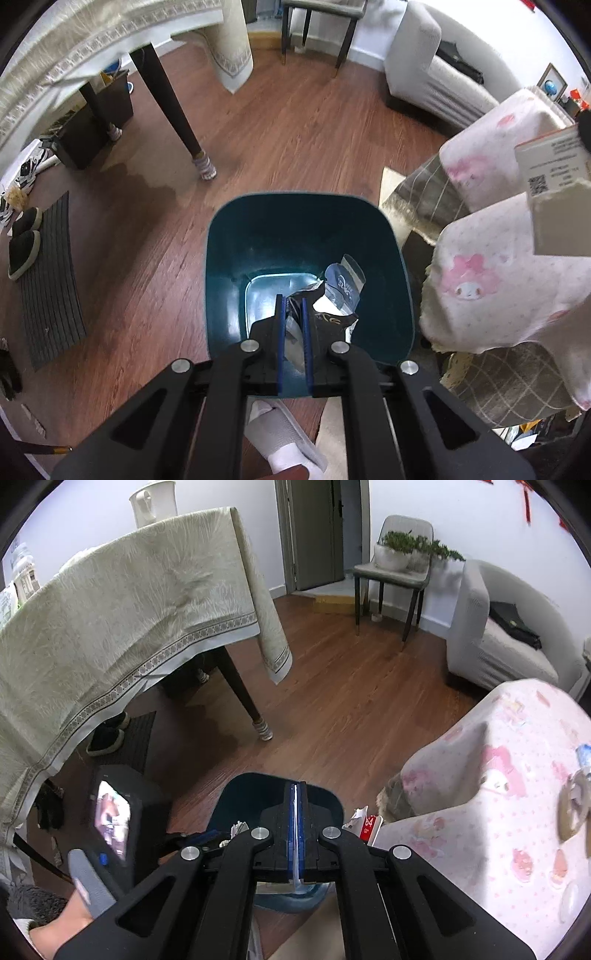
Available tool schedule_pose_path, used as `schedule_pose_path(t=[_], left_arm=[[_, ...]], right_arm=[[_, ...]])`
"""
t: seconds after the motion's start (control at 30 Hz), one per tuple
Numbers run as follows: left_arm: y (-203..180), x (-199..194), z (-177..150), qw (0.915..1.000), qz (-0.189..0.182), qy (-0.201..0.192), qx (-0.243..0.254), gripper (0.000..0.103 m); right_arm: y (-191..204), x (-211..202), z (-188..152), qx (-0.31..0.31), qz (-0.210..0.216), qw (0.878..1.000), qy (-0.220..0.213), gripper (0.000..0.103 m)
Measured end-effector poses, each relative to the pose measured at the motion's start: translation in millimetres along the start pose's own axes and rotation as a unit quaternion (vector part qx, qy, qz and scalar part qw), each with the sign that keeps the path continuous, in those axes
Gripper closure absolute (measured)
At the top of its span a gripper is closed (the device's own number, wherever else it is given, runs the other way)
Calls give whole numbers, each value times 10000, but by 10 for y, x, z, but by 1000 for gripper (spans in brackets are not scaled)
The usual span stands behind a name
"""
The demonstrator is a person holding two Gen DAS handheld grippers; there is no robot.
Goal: Collect trash
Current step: 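Carry both items over the teal bin and open the left tool to drop the black packaging, then open the right tool over the teal bin to drop the white box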
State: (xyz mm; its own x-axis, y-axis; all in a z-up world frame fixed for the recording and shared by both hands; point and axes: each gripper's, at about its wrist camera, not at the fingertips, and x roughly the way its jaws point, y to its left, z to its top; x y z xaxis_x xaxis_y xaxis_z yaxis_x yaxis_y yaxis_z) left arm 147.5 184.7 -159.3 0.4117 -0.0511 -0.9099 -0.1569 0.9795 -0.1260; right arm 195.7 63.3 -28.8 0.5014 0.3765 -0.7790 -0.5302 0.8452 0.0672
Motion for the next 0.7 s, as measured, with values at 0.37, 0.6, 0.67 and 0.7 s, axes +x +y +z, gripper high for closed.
schedule_pose_path(t=[0.37, 0.6, 0.67, 0.7], left_arm=[[60, 303, -69, 9993, 133, 345, -2, 90], [76, 108, -33, 9999, 132, -15, -6, 39], [97, 38, -27, 9998, 164, -89, 6, 36], [99, 15, -22, 9998, 180, -120, 8, 33]], right_arm=[[-17, 269, -102, 68, 60, 9995, 292, 102], [-79, 479, -160, 189, 65, 9988, 440, 102], [-83, 536, -169, 232, 98, 9985, 476, 102], [-71, 556, -167, 236, 103, 9985, 475, 102]])
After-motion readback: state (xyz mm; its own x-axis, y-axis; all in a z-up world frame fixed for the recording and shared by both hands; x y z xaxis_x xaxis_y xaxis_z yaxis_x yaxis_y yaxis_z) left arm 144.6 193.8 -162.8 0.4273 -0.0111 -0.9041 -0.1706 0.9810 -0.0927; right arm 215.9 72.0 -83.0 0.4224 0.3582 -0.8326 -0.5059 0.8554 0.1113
